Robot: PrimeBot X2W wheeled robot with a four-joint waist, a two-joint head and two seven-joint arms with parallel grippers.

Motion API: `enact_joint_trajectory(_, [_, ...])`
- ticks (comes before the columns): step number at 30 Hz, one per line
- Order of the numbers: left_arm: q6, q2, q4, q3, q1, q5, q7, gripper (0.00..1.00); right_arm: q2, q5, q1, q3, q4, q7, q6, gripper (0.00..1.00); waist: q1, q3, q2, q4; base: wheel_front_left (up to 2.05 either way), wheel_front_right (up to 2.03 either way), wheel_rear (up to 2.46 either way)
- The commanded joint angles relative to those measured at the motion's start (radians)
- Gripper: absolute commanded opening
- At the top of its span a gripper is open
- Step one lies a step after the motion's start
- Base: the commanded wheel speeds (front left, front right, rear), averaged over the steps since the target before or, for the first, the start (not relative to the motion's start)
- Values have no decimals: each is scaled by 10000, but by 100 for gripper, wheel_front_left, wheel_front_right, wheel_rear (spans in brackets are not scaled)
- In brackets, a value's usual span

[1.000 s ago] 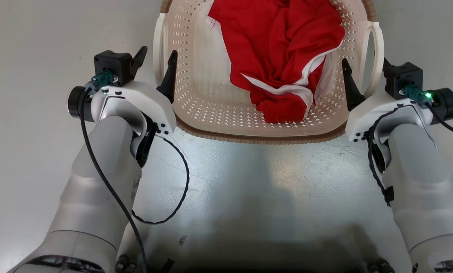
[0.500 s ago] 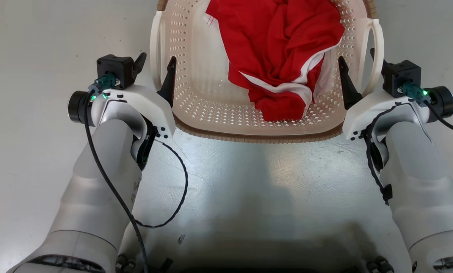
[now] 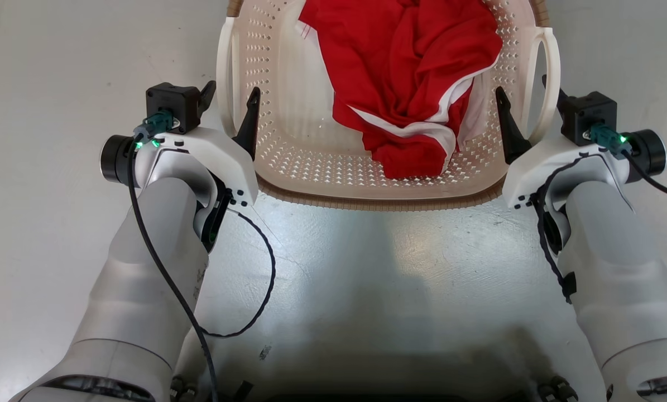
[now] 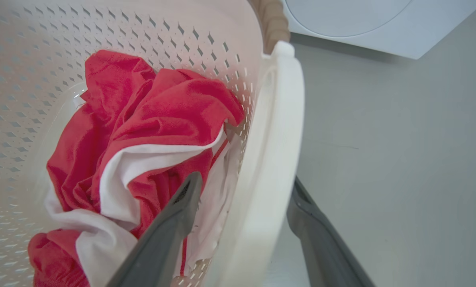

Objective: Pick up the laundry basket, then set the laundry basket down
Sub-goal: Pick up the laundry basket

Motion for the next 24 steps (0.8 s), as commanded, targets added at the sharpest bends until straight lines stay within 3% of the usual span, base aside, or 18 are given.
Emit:
enact_joint_trajectory(1, [21,287,-32,135,54,101,-61,100,172,114,183,222,-56,-155,62,100,0,25,0,-16,0,0,0])
enact_joint_trajectory(21, [-22,343,79,80,-38,216,-61,100,172,328,130,473,-128,-222,62,100,0,79,0,-112,0,0,0])
enact_joint_trajectory(22, [-23,346,96,64,-43,232,-61,82,172,393,129,517,-114,-223,62,100,0,78,0,-109,0,0,0])
enact_joint_trajectory(23, [-26,348,111,48,-47,247,-61,6,172,500,122,606,-71,-224,62,0,0,73,0,-109,0,0,0])
enact_joint_trajectory(24, [-29,359,149,27,-47,265,-61,0,172,560,110,682,-35,-225,62,0,0,65,0,-122,0,0,0])
